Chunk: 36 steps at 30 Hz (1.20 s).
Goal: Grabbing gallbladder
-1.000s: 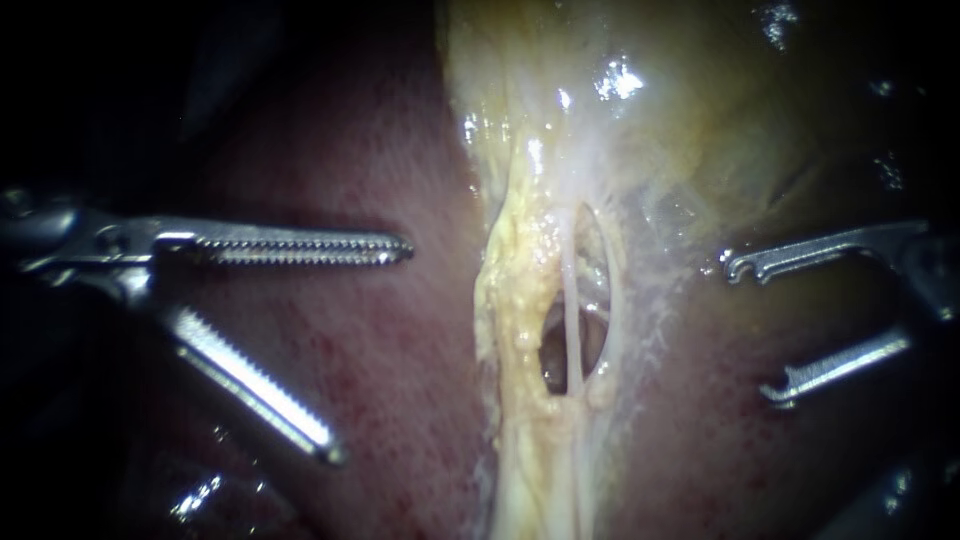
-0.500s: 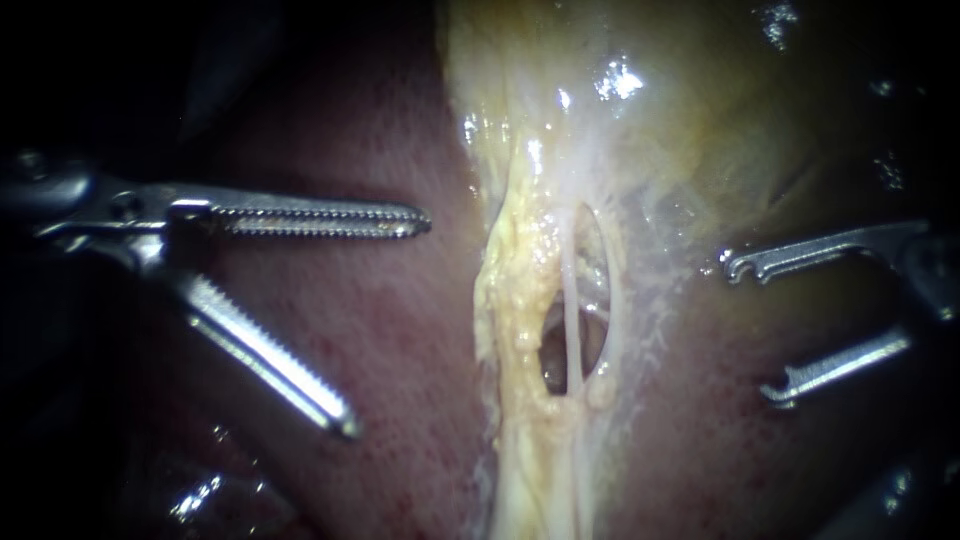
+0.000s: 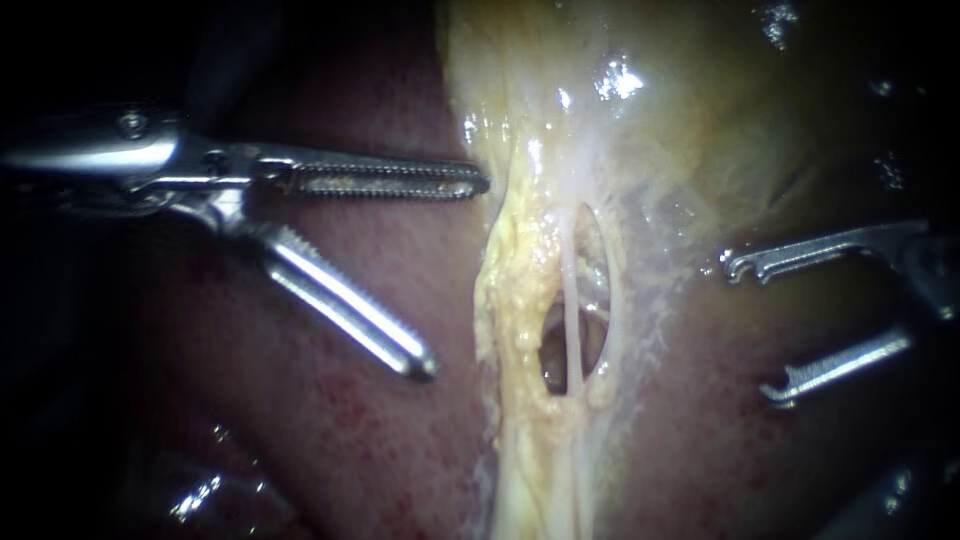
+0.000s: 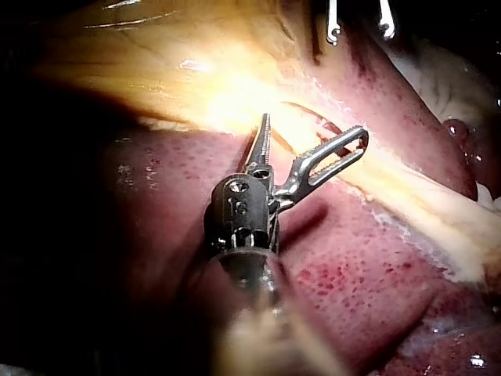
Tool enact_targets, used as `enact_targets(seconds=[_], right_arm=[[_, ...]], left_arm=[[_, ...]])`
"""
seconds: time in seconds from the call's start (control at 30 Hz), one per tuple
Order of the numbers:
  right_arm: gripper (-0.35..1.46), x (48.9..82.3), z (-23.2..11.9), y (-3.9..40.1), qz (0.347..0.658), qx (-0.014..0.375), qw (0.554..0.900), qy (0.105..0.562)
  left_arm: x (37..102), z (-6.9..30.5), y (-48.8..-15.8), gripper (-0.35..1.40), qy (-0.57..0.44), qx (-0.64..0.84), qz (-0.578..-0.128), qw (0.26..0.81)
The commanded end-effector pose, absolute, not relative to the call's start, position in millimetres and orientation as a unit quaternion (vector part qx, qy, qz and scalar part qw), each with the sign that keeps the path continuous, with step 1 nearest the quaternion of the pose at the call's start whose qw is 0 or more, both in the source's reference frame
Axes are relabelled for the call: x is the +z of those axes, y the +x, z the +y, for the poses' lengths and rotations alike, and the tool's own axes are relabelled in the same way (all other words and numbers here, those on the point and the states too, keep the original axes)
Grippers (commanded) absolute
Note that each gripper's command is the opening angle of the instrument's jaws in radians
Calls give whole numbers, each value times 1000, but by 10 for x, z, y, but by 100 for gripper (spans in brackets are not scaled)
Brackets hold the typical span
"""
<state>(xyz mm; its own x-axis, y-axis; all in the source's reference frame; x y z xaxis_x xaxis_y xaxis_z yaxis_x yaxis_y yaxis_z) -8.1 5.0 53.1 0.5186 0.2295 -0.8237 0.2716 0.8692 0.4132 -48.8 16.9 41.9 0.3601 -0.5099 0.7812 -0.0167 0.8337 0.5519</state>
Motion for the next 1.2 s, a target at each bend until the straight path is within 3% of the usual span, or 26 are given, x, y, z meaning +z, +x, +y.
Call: enact_targets(seconds=[0.03, 0.43, 0.57, 1.07, 1.2], right_arm=[[58, 531, 50, -81, 491, -13, 833, 255], [58, 531, 50, -81, 491, -13, 833, 255], [58, 531, 50, -81, 491, -13, 833, 255], [58, 531, 50, -81, 491, -13, 833, 255], [58, 531, 50, -81, 491, -13, 833, 255]], left_arm=[[419, 169, -489, 89, 244, -161, -541, 788], [444, 166, -495, 71, 264, -199, -511, 794], [452, 164, -494, 58, 269, -213, -500, 796], [457, 165, -489, -35, 269, -244, -476, 801], [457, 165, -487, -35, 269, -247, -474, 801]])
